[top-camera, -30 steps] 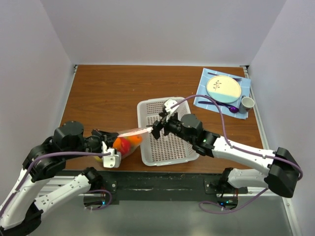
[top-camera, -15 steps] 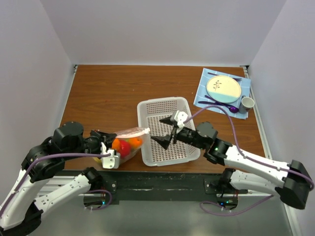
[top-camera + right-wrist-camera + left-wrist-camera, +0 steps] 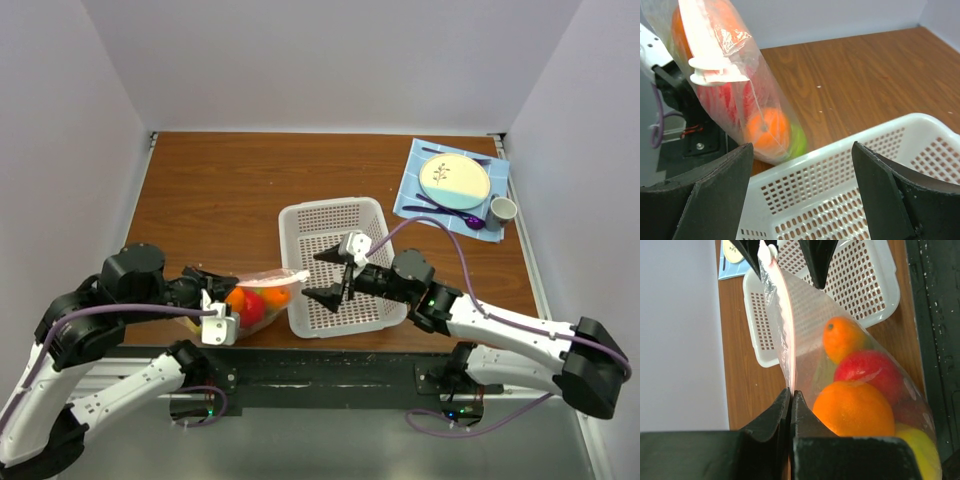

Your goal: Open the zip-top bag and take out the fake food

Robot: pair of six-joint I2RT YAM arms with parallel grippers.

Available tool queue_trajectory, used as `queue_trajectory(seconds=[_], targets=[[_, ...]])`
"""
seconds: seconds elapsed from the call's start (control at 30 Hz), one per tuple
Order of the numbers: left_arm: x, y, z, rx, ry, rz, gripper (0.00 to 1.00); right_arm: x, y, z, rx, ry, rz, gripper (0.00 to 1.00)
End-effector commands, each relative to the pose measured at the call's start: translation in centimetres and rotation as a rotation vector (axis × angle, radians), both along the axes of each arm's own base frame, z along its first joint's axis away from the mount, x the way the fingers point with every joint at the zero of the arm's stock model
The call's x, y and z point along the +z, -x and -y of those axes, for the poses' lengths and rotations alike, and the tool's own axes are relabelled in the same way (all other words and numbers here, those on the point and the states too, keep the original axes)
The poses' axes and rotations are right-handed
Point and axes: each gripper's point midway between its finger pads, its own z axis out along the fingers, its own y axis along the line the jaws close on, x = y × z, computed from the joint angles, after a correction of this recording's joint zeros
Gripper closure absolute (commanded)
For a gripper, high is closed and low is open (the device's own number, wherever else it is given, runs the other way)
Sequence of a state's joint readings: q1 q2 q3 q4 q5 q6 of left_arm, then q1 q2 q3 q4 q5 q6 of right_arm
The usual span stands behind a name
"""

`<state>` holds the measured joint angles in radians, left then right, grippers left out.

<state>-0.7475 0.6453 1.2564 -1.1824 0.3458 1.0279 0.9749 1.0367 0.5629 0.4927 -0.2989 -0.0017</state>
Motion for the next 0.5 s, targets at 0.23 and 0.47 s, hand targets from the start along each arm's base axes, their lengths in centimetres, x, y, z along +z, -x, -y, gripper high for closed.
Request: queue_trajectory(seconds=[0.23,0.47], targets=[[1.6,0.6,0.6,-0.019,0.055,-0.014,1.0,9.1,2.8,-1.5,0.183,-0.255,0.086,0.18],[2.1,0.3,1.1,-0.015,0.078,-0.022,1.0,9.0,3.2,-2.1,0.218,-0.265,0.076,0.26]])
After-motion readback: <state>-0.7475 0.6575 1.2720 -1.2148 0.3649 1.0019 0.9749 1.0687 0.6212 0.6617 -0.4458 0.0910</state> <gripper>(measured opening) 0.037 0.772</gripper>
